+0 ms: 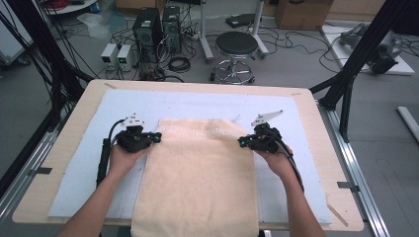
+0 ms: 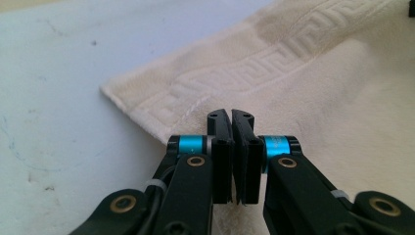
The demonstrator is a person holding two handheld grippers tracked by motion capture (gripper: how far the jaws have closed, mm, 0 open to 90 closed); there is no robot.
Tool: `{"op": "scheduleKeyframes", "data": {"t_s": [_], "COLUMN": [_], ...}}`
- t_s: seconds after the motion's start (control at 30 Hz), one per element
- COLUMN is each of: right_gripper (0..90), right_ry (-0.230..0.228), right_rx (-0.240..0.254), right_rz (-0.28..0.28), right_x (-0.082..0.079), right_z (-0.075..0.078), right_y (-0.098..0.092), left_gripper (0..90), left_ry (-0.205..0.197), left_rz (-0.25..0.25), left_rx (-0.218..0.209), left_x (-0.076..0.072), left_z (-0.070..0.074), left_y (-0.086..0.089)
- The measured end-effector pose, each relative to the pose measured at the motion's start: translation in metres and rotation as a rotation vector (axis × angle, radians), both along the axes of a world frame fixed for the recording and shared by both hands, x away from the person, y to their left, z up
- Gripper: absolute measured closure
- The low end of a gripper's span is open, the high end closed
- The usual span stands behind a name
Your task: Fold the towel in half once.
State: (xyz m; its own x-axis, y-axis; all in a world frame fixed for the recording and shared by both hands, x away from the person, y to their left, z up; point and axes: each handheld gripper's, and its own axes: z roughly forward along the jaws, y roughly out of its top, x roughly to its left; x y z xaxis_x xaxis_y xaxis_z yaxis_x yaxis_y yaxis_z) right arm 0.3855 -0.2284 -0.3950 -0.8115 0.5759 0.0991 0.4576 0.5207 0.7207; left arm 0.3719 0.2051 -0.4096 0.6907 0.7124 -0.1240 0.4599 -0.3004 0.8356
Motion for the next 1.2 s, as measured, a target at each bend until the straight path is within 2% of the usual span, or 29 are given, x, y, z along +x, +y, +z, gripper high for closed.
{"op": "scheduleKeyframes", "data": {"t_s": [0.1,0.2,0.23,0.33,0.4,0.43,0.47,0.53,0.57,0.6,0.67,0.73,0.83,0.97,1.03,1.13,1.2], "right_gripper": [84.4,84.3,84.3,84.3,84.3,84.2,84.0,80.7,75.6,71.8,68.5,66.3,62.1,52.3,48.6,46.6,49.9], "right_ry": [-0.028,-0.064,-0.075,-0.105,-0.111,-0.111,-0.104,-0.056,-0.028,-0.019,-0.011,-0.012,-0.025,-0.005,0.013,0.049,0.084], "right_rx": [0.014,0.036,0.041,0.075,0.080,0.087,0.096,0.115,0.119,0.121,0.123,0.113,0.073,0.057,0.046,0.023,0.023], "right_rz": [0.031,0.060,0.069,0.115,0.148,0.165,0.186,0.233,0.254,0.253,0.230,0.198,0.157,0.160,0.167,0.191,0.206], "right_x": [-0.012,-0.030,-0.038,-0.067,-0.093,-0.107,-0.121,-0.148,-0.159,-0.166,-0.173,-0.170,-0.153,-0.129,-0.119,-0.106,-0.101], "right_z": [0.022,0.040,0.044,0.052,0.051,0.048,0.043,0.032,0.025,0.020,0.013,0.009,0.004,-0.004,-0.010,-0.021,-0.029], "right_y": [-0.001,-0.007,-0.009,-0.013,-0.014,-0.015,-0.015,-0.016,-0.016,-0.018,-0.022,-0.026,-0.024,-0.012,-0.005,0.008,0.014], "left_gripper": [86.6,86.6,86.6,86.6,86.6,86.6,86.5,85.9,84.8,82.2,76.2,71.8,65.0,53.3,49.7,50.5,57.5], "left_ry": [-0.044,-0.084,-0.097,-0.139,-0.149,-0.146,-0.133,-0.101,-0.085,-0.074,-0.062,-0.061,-0.045,-0.013,0.015,0.056,0.079], "left_rz": [-0.024,-0.056,-0.067,-0.110,-0.149,-0.174,-0.195,-0.244,-0.263,-0.271,-0.270,-0.253,-0.243,-0.220,-0.227,-0.255,-0.268], "left_rx": [-0.022,-0.004,-0.001,-0.030,-0.027,-0.018,-0.027,-0.027,-0.022,-0.010,0.005,0.035,0.059,0.081,0.093,0.125,0.135], "left_x": [-0.013,-0.032,-0.040,-0.074,-0.104,-0.119,-0.135,-0.162,-0.172,-0.178,-0.179,-0.170,-0.149,-0.120,-0.108,-0.097,-0.094], "left_z": [0.017,0.033,0.037,0.043,0.040,0.037,0.032,0.022,0.018,0.015,0.012,0.010,0.006,-0.002,-0.007,-0.013,-0.016], "left_y": [0.006,0.014,0.017,0.024,0.027,0.029,0.030,0.034,0.035,0.036,0.037,0.037,0.031,0.020,0.014,0.004,0.000]}}
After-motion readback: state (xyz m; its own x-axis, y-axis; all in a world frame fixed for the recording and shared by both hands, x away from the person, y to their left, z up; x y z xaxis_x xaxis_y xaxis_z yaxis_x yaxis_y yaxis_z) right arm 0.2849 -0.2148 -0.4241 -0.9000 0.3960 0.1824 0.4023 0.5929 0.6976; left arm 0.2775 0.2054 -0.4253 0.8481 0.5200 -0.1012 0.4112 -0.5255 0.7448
